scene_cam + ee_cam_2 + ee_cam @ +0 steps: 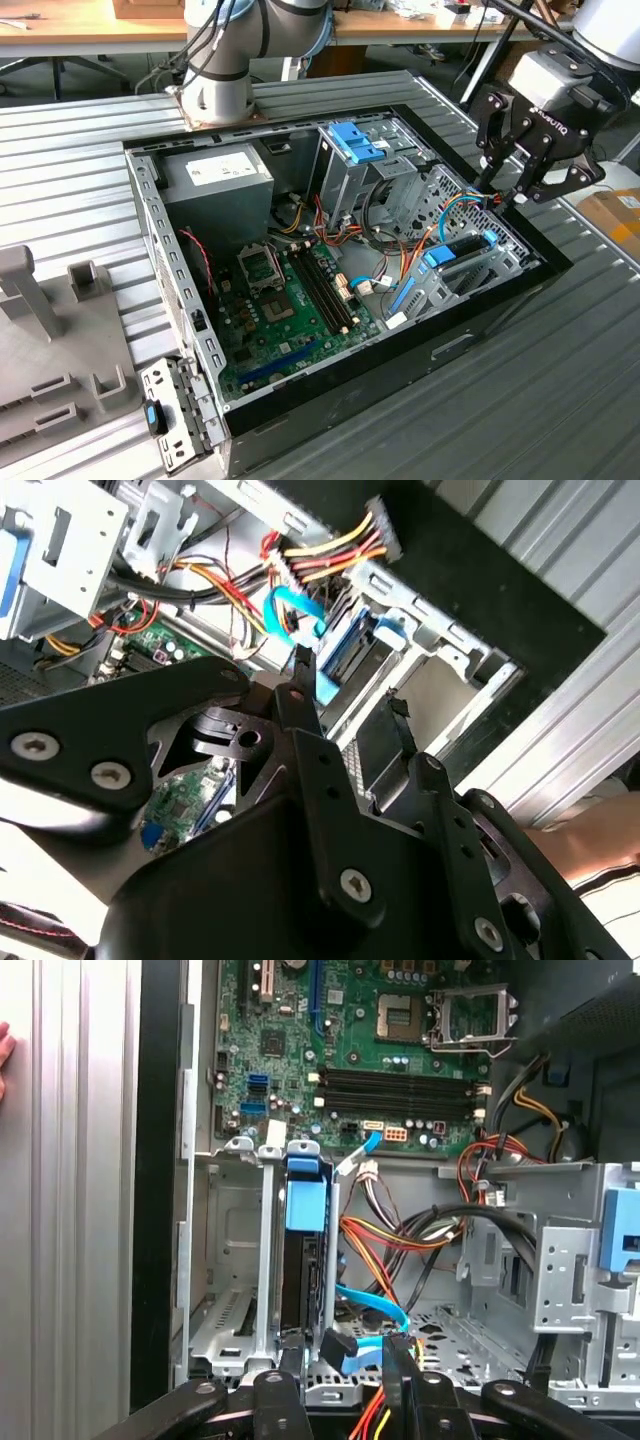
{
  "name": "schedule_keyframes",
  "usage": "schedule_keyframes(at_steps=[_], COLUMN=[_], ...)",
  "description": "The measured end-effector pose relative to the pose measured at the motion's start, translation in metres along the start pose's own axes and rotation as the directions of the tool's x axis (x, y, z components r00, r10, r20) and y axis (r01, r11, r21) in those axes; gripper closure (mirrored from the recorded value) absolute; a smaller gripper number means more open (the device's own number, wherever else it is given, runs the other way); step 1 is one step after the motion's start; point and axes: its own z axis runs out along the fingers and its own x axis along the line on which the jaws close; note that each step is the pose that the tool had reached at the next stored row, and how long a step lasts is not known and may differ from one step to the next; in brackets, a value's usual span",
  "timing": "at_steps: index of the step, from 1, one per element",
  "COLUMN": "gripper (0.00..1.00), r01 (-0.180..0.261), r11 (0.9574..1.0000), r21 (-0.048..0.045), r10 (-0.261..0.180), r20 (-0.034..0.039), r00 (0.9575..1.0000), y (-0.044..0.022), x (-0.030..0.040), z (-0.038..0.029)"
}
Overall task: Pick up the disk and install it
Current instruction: 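Insert the disk into the insertion slot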
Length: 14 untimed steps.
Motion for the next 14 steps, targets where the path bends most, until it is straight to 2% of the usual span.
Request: schedule_keyframes(at_steps=[2,3,4,5,12,14], gripper=[0.56,0.56,0.56,0.56,0.56,0.56], r01=[0.002,0.006,0.009,0.010,0.012,0.059], r11=[1.0000,1.0000,1.0000,1.0000,0.9999,0.9982], r21=[-0.0003,-0.0006,-0.0008,-0.0009,-0.0010,-0.0034], r10=[-0.002,-0.006,-0.009,-0.010,-0.012,-0.059], r20=[0.0002,0.0004,0.0005,0.0006,0.0006,0.0025], r00=[1.0000,1.0000,1.0000,1.0000,0.9999,0.9982], y=[-0.0074,-0.0170,-0.0219,-0.0244,-0.0266,-0.0279], x=[0.0002,0.0006,0.0007,0.0008,0.0008,0.0010], z=[0.0003,0.0008,0.0010,0.0012,0.0014,0.0026])
